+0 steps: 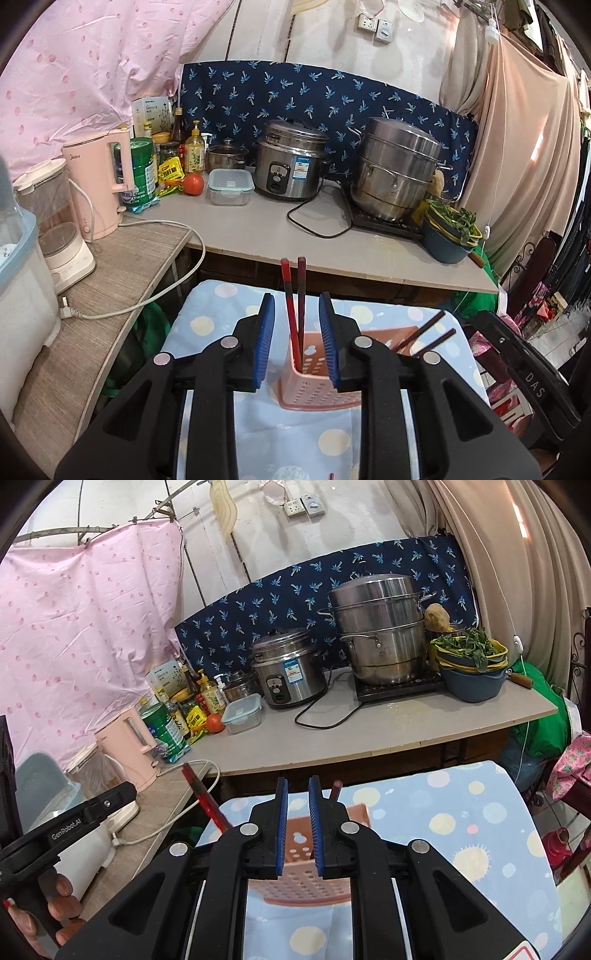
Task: Organize utensils
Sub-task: 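Open both grippers to drop the chopsticks into the basket, then withdraw, then grasp a red chopstick with the left gripper while the right grasps a dark-red chopstick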
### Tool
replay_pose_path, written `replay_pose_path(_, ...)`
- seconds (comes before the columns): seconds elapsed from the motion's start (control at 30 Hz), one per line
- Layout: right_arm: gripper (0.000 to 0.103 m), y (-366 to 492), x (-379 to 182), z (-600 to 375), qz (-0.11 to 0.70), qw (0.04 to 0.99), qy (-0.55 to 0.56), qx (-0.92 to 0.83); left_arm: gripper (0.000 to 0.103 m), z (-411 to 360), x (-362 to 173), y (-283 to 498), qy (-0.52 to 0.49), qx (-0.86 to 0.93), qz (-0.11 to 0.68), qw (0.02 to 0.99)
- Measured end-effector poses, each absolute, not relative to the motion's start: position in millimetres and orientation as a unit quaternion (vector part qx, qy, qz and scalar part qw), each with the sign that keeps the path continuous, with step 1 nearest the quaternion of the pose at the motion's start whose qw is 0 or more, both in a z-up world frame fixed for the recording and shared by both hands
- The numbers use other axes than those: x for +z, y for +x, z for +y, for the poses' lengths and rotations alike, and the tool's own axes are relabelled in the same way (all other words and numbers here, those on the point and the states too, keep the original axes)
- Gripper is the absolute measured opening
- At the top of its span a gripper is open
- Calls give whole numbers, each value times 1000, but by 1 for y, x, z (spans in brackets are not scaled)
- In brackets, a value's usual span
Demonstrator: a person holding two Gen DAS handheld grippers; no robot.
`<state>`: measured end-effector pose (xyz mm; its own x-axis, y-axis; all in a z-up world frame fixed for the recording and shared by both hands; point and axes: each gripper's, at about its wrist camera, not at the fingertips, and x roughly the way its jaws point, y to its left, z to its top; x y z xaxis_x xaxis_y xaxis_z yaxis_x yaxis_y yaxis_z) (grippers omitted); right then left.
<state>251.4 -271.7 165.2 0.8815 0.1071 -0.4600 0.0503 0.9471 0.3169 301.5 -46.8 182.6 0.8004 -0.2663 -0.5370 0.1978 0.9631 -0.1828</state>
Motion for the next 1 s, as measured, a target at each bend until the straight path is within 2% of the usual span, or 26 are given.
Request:
replay_pose_path(0.47, 13, 153, 124, -260, 293, 946, 140, 25, 25, -40, 135, 227, -38, -113, 334, 935)
replay_pose_path(1.0, 13, 52, 37, -224, 392, 914, 101, 43, 25, -22, 50, 140, -17, -121, 417, 901)
